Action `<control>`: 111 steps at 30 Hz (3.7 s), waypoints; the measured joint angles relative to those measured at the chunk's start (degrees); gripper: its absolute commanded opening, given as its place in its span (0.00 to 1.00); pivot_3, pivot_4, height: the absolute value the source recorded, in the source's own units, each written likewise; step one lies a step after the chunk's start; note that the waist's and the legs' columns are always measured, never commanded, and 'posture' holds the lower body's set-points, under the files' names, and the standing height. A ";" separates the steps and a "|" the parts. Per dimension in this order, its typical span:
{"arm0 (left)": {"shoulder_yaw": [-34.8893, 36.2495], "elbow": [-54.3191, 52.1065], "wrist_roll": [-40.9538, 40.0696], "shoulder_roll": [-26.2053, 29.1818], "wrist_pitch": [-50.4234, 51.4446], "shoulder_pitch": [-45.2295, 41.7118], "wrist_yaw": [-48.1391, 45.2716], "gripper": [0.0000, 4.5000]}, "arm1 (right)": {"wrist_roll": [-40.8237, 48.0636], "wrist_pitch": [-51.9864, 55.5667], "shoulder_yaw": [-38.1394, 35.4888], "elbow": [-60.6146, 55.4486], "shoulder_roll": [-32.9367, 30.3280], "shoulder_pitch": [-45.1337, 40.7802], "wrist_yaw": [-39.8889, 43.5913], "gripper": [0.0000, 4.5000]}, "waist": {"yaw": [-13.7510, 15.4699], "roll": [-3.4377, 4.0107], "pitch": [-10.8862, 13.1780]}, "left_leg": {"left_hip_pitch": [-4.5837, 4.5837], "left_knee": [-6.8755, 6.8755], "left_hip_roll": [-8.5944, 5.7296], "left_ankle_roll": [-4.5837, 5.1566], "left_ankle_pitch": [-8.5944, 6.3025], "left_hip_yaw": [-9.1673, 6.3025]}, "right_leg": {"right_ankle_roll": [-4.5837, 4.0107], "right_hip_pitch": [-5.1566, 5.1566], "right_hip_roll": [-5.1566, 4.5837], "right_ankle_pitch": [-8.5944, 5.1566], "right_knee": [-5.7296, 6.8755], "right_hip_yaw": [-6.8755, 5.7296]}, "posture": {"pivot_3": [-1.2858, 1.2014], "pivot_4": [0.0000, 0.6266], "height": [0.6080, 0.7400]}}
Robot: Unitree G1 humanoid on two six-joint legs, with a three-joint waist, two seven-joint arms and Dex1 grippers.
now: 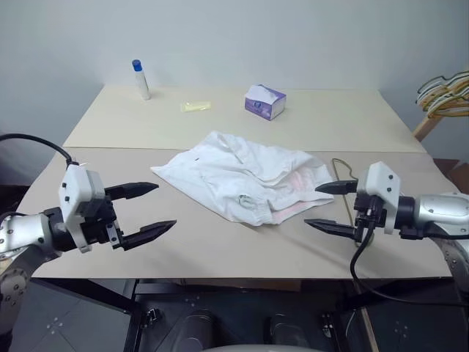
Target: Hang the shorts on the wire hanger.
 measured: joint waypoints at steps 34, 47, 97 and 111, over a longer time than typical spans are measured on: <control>-7.95 2.80 3.76 -2.83 -3.37 -7.33 0.66 1.00 | -36.32 4.44 38.20 -4.87 10.52 -18.70 -10.97 0.99 | -2.13 0.05 0.11 | -0.17 0.02 -0.02 -0.06 0.04 -0.03 | -0.02 -0.15 0.02 0.00 0.04 -0.10 | 0.59 0.11 1.00; -7.96 2.36 4.60 -3.88 -4.47 -5.77 1.43 1.00 | -44.59 7.32 44.79 5.10 17.98 -27.56 -8.27 0.81 | -1.99 0.07 0.12 | -0.23 0.01 -0.03 -0.16 0.09 0.04 | 0.08 -0.13 0.02 0.07 0.06 -0.27 | 0.59 0.09 1.00; -33.74 42.31 51.16 -0.47 -63.27 -17.14 -6.34 1.00 | -37.76 -39.52 22.28 9.13 -7.66 -7.74 4.09 0.01 | -3.18 0.12 0.06 | -0.25 0.08 -0.01 -0.18 0.11 0.26 | 0.19 -0.09 -0.05 0.18 0.05 -0.31 | 0.54 0.06 1.00; -41.87 55.59 66.54 -6.81 -70.68 -27.76 8.22 0.35 | -35.34 -37.44 19.77 6.41 -7.13 -5.97 4.46 0.00 | -2.99 1.04 -0.84 | 0.12 0.11 -0.06 -0.16 0.10 0.37 | 0.24 0.20 -0.06 0.19 0.14 -0.24 | 0.53 0.06 1.00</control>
